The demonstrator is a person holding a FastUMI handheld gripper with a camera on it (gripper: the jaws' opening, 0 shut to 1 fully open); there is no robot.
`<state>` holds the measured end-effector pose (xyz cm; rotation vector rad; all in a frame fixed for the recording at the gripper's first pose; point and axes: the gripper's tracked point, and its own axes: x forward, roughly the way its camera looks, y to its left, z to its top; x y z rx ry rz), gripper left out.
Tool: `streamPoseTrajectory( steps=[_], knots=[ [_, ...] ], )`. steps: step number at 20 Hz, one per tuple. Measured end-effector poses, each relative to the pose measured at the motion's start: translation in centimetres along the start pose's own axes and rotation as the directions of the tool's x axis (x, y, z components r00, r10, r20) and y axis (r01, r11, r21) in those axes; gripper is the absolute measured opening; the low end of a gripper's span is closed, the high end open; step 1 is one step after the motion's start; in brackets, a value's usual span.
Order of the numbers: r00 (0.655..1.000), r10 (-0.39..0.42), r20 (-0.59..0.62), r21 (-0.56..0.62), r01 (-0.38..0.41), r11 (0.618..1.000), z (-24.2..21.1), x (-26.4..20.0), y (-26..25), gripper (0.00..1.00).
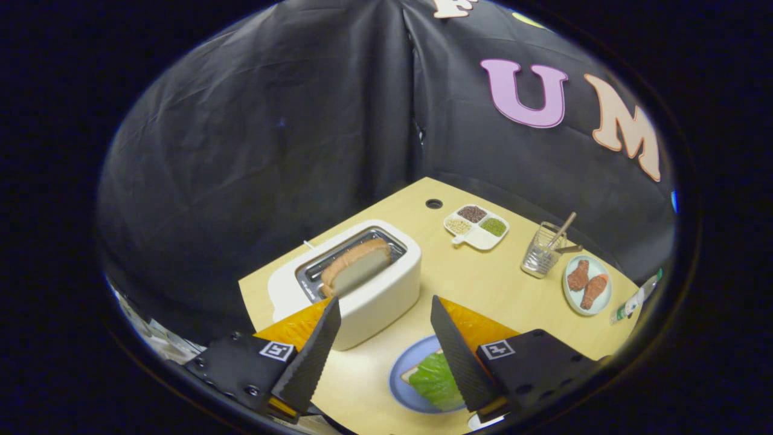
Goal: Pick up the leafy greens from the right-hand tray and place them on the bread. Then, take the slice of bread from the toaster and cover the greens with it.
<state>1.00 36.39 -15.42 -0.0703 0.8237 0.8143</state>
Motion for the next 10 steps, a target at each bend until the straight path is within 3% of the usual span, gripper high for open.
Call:
streamPoseTrajectory(
  steps=[10],
  knots=[
    [1.0, -0.001, 0.012, 0.074, 0.0, 0.997, 3.6, 4.2, 2.4, 0.95]
  ],
)
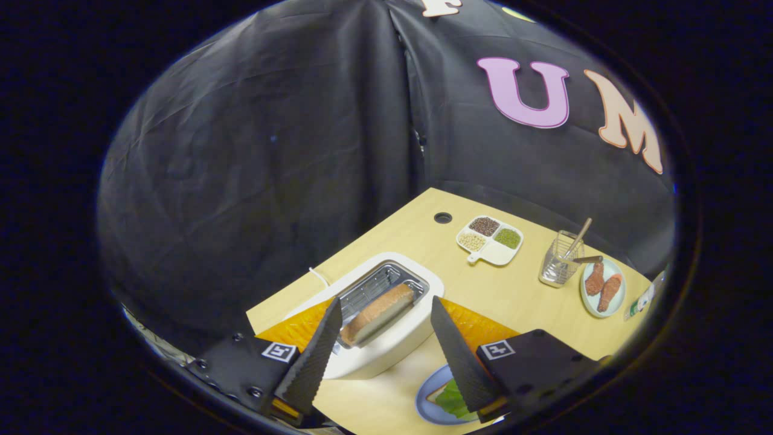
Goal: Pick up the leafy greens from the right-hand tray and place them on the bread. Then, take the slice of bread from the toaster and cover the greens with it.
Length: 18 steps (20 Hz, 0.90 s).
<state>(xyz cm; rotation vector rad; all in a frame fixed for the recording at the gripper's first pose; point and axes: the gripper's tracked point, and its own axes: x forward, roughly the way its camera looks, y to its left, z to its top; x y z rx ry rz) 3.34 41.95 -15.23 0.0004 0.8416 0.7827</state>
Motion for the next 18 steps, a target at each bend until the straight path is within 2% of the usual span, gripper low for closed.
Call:
streamPoseTrajectory(
  steps=[4, 13, 14, 18],
  knots=[
    [0.998, -0.032, -0.046, 0.042, 0.034, 0.999, -0.5, 2.5, -0.3, 0.94],
    [0.996, -0.012, -0.083, 0.162, 0.026, 0.986, -0.4, 3.7, 0.2, 0.3],
    [0.996, -0.006, -0.086, 0.164, 0.02, 0.986, -0.4, 3.7, 0.5, 0.17],
    [0.998, 0.005, -0.056, 0.172, 0.004, 0.985, 0.0, 2.9, 0.9, 0.13]
  ],
)
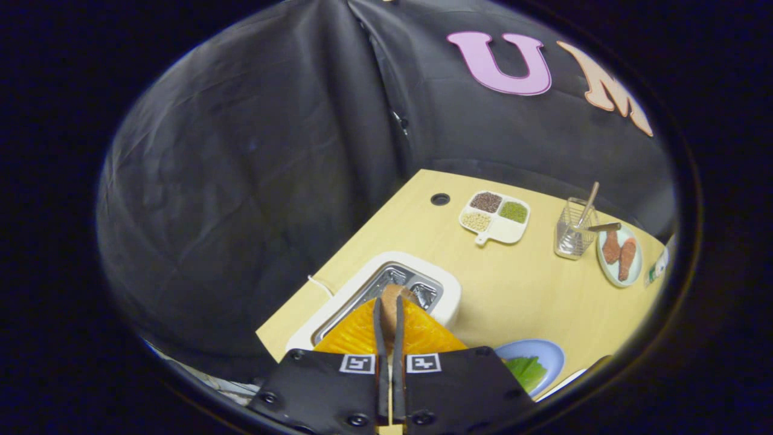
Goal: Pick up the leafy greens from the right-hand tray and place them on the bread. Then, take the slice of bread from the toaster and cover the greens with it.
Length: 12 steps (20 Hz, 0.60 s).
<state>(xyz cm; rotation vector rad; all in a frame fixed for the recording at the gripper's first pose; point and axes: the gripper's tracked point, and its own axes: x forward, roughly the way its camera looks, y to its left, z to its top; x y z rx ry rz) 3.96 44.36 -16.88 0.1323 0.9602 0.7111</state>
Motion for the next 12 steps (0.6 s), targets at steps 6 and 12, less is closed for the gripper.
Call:
streamPoseTrajectory(
  steps=[6, 12],
  knots=[
    [0.997, 0.035, 0.072, 0.028, -0.037, 0.999, 1.6, -4.0, -0.3, 0.05],
    [0.989, 0.045, 0.141, 0.089, -0.058, 0.994, 2.6, -7.9, -2.4, 0.05]
  ],
)
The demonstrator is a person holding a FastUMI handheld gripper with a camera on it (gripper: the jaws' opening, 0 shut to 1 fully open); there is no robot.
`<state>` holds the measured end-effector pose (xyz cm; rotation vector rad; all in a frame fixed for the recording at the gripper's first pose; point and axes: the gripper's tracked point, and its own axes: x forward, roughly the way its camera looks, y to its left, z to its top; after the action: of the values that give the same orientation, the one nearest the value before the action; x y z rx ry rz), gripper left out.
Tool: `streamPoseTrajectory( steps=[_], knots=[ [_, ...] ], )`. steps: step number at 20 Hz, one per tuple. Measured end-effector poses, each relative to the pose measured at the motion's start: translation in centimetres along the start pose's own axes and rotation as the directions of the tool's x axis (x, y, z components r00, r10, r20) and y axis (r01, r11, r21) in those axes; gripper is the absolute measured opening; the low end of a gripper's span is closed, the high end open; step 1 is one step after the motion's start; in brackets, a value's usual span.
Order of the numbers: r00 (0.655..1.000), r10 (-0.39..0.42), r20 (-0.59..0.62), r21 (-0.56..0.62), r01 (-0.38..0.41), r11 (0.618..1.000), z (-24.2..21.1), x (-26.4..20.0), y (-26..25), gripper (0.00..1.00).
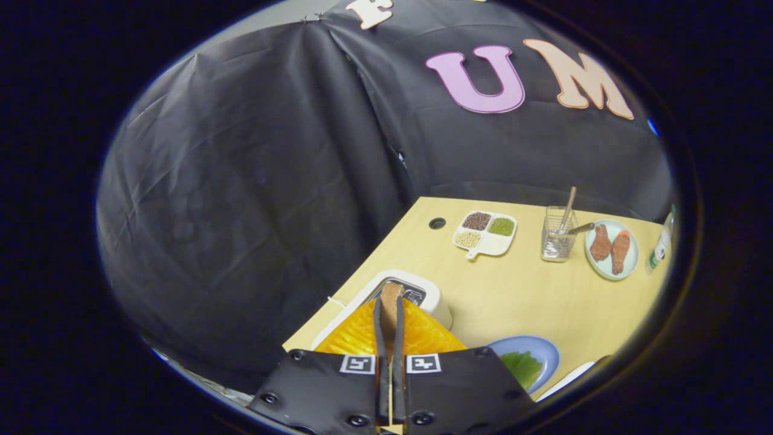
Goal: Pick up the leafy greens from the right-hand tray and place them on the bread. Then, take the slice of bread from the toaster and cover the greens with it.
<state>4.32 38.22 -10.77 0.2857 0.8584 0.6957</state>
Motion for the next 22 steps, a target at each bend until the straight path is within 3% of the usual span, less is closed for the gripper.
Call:
streamPoseTrajectory(
  steps=[8, 14, 22],
  knots=[
    [0.999, -0.025, 0.022, -0.006, 0.025, 1.0, -1.1, -3.5, -3.4, 0.05],
    [0.996, -0.086, -0.021, 0.059, 0.087, 0.994, -4.8, -4.4, -8.7, 0.05],
    [0.996, -0.085, -0.024, 0.189, 0.088, 0.978, -8.7, -4.7, -13.6, 0.05]
  ],
)
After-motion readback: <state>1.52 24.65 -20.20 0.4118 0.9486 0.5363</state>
